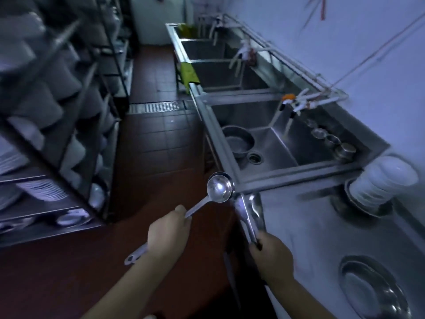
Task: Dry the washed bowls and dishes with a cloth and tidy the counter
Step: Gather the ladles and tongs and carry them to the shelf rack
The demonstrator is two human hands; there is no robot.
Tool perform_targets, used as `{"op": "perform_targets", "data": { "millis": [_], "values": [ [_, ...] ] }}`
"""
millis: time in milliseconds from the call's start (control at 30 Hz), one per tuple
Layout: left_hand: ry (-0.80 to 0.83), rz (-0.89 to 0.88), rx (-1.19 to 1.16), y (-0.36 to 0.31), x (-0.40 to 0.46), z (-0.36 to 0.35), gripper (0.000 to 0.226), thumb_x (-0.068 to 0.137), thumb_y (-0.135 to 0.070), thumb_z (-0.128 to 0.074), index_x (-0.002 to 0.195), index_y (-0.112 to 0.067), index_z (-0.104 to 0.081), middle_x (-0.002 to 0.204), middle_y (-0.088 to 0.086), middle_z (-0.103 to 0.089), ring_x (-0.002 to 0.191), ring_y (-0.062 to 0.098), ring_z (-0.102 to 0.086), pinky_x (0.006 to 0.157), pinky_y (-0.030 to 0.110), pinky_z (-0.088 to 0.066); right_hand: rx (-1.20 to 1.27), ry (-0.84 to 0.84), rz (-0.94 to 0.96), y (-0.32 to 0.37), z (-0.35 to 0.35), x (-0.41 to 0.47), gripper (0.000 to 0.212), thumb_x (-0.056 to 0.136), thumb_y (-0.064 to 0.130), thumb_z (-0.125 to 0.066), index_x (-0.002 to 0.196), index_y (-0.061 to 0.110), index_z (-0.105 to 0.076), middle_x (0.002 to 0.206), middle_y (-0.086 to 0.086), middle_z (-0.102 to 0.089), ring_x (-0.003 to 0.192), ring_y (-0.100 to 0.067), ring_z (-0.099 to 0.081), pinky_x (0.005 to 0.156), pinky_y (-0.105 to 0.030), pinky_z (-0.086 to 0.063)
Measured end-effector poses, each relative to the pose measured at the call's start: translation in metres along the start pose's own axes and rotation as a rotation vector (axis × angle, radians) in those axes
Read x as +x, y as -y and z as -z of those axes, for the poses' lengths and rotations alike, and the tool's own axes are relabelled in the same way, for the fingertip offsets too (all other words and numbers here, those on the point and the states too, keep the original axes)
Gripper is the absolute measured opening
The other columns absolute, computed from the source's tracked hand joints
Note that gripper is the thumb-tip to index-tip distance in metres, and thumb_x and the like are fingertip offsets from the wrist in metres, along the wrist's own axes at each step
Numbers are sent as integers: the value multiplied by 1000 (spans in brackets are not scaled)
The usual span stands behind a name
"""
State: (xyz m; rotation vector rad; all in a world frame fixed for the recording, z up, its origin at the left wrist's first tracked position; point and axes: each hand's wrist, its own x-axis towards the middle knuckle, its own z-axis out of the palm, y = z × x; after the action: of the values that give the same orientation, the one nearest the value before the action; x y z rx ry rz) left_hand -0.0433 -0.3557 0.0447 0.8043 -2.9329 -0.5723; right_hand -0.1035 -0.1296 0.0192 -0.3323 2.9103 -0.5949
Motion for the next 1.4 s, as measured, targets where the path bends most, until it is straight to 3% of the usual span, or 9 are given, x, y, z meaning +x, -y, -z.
{"op": "perform_targets", "data": {
  "millis": [100, 333, 433, 667, 933, 1067, 1133, 1267, 1400],
  "values": [
    [-72, 159, -15, 62, -20, 33, 17, 94, -36, -42, 85, -22, -46, 61, -8, -49, 55, 14, -47, 53, 28, -33, -31, 44, 180, 63, -18, -7, 18, 86, 28, -60, 70, 25, -52, 70, 4, -52, 72, -17, -53, 60, -31, -34],
    [-203, 474, -68, 232, -66, 104, 17, 93, -34, -42, 81, -21, -43, 69, -5, -54, 72, 24, -59, 59, 30, -37, -91, 89, 517, 225, -84, -29, 30, 89, 30, -60, 66, 26, -41, 66, 8, -48, 63, -8, -48, 50, -20, -33],
    [-262, 569, -63, 310, -84, 136, 21, 93, -35, -43, 78, -21, -38, 67, -7, -48, 72, 24, -57, 58, 30, -33, -65, 96, 641, 304, -119, -46, 26, 88, 30, -62, 70, 25, -45, 69, 9, -50, 66, -8, -50, 55, -23, -40],
    [-397, 745, -60, 465, -120, 204, 18, 93, -35, -44, 87, -18, -47, 78, -3, -61, 77, 25, -61, 57, 31, -37, 6, 129, 865, 469, -185, -84, 11, 88, 30, -64, 93, 21, -64, 86, 6, -60, 86, -14, -57, 69, -29, -45],
    [-527, 955, -188, 570, -132, 252, 19, 91, -40, -47, 81, -24, -47, 72, -3, -59, 75, 27, -60, 61, 32, -40, 41, 117, 1091, 603, -228, -100, 16, 71, 14, -80, 75, 14, -65, 67, 3, -60, 68, -21, -60, 56, -32, -47],
    [-604, 1006, -187, 610, -121, 275, 17, 92, -37, -47, 88, -22, -53, 73, -5, -57, 74, 29, -59, 60, 33, -40, 92, 59, 1212, 668, -244, -95, 32, 58, 7, -86, 64, 17, -56, 58, 6, -55, 58, -18, -57, 56, -24, -33],
    [-640, 1024, -181, 633, -111, 289, 17, 91, -39, -47, 88, -24, -53, 71, -5, -60, 69, 26, -59, 57, 32, -40, 140, 50, 1281, 702, -254, -88, 31, 60, 5, -86, 65, 16, -58, 59, 7, -56, 58, -17, -56, 55, -20, -35],
    [-701, 1049, -158, 677, -86, 326, 16, 90, -42, -48, 87, -27, -54, 72, -7, -60, 69, 23, -58, 56, 31, -39, 191, 45, 1419, 773, -265, -78, 24, 63, 6, -86, 77, 13, -67, 67, 4, -62, 63, -18, -60, 55, -29, -52],
    [-821, 1070, -185, 718, -60, 362, 14, 88, -38, -51, 80, -27, -54, 61, -11, -53, 62, 21, -52, 53, 31, -36, 212, -25, 1510, 842, -272, -66, 26, 63, 6, -85, 82, 13, -70, 71, 5, -65, 67, -16, -62, 58, -26, -53]
  ]
}}
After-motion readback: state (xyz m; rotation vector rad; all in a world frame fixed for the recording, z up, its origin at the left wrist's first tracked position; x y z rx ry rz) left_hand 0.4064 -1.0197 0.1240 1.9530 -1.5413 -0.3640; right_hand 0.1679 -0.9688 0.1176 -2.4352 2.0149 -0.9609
